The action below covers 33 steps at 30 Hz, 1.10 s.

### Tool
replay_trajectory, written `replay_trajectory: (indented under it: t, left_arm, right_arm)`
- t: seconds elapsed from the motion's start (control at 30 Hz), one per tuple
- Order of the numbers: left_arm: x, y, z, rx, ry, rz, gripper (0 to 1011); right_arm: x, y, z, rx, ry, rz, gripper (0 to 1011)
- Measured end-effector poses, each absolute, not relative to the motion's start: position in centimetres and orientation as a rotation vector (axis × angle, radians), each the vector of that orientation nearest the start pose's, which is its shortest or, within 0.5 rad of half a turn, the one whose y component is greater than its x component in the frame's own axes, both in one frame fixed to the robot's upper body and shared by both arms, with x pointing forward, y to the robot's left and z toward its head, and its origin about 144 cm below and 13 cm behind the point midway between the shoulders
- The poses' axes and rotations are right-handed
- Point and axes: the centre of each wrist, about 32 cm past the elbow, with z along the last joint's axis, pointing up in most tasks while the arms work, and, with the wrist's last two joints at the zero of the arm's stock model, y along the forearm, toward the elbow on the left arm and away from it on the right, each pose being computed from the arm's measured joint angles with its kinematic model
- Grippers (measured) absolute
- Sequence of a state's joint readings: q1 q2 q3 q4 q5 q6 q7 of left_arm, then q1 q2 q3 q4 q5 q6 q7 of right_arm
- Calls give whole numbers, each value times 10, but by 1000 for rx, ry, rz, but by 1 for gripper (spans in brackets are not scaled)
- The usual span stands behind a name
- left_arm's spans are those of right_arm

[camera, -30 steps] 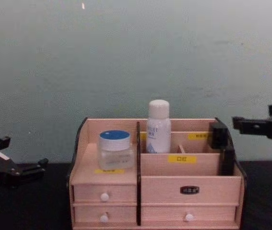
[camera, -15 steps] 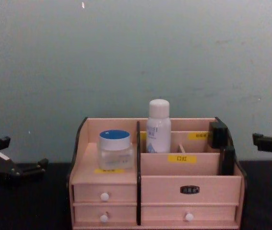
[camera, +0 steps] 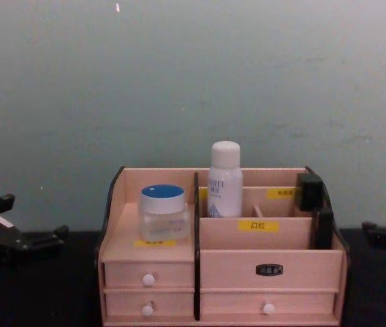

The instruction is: Pick up the facial cleanser and watermelon frost from the table and place them into the tiered storage box.

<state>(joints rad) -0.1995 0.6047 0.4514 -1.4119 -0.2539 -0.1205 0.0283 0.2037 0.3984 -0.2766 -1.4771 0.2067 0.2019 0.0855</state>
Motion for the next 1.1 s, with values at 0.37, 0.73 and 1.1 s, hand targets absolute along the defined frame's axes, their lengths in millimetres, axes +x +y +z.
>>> replay_trajectory:
  t: [0.37, 0.73, 1.1]
  left_arm:
    - [489, 310, 1140, 304, -285, 1248, 1001]
    - [489, 310, 1140, 304, -285, 1248, 1001]
    - [489, 310, 1140, 304, -285, 1248, 1002]
  right_arm:
    - [509, -269, 1165, -346, -23, -1265, 1002]
    - [509, -269, 1165, -348, -23, -1265, 1002]
    - [509, -269, 1166, -347, -23, -1265, 1002]
